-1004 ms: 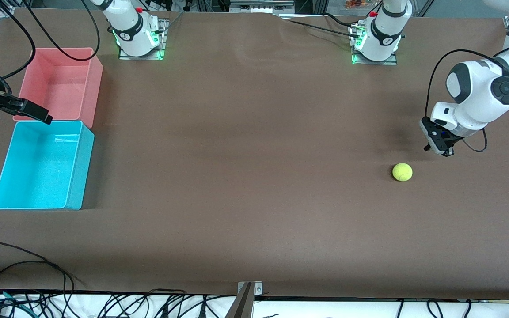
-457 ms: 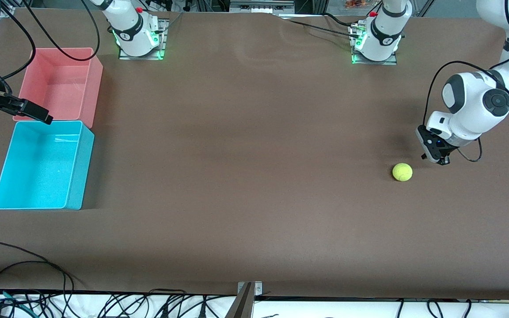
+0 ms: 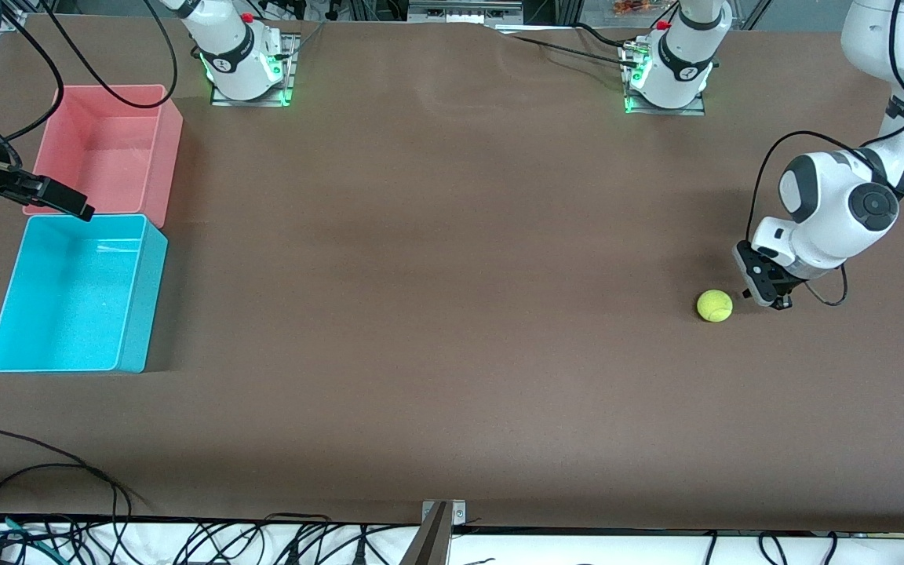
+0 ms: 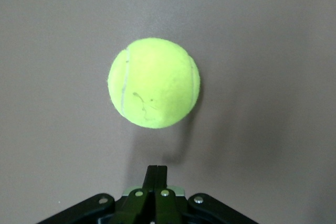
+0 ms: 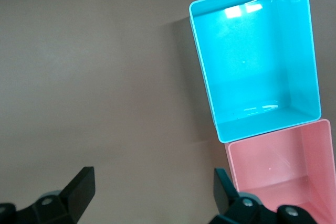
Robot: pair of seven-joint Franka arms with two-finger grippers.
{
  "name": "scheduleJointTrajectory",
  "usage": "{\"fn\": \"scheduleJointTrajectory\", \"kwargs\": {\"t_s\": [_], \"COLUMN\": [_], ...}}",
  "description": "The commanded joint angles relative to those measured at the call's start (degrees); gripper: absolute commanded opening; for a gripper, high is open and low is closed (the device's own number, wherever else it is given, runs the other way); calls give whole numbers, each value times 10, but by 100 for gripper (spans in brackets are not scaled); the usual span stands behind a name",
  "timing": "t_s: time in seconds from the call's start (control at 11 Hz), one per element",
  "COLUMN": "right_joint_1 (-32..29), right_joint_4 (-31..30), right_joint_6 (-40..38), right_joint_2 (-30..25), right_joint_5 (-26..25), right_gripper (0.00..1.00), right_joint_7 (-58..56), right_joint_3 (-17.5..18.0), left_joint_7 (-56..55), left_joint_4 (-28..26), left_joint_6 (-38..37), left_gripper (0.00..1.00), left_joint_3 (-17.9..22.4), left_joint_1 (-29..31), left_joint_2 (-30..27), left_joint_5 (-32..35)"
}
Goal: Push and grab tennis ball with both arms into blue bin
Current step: 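Lower the left gripper down beside the yellow-green tennis ball, then push the tennis ball with the left gripper toward the bins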
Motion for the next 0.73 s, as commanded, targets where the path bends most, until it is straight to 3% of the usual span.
{"fn": "scheduleJointTrajectory", "kwargs": {"t_s": [0.0,0.64], "right_joint_1": [2,2], "right_joint_4": [-2,-4], "right_joint_6": [-4,-3], "right_joint_2": [-3,1], "right_joint_5": [-8,-8], "right_gripper": [100,100], "right_joint_7": [-4,-2], "right_joint_3": [1,0], "left_joint_7": [4,-58], "left_joint_4": [40,49], "left_joint_6": [13,26], "left_gripper": [0,0], "left_joint_3": [1,1], "left_joint_1": [-12,-48], "left_joint_2": [44,65], "left_joint_5": [8,8]}}
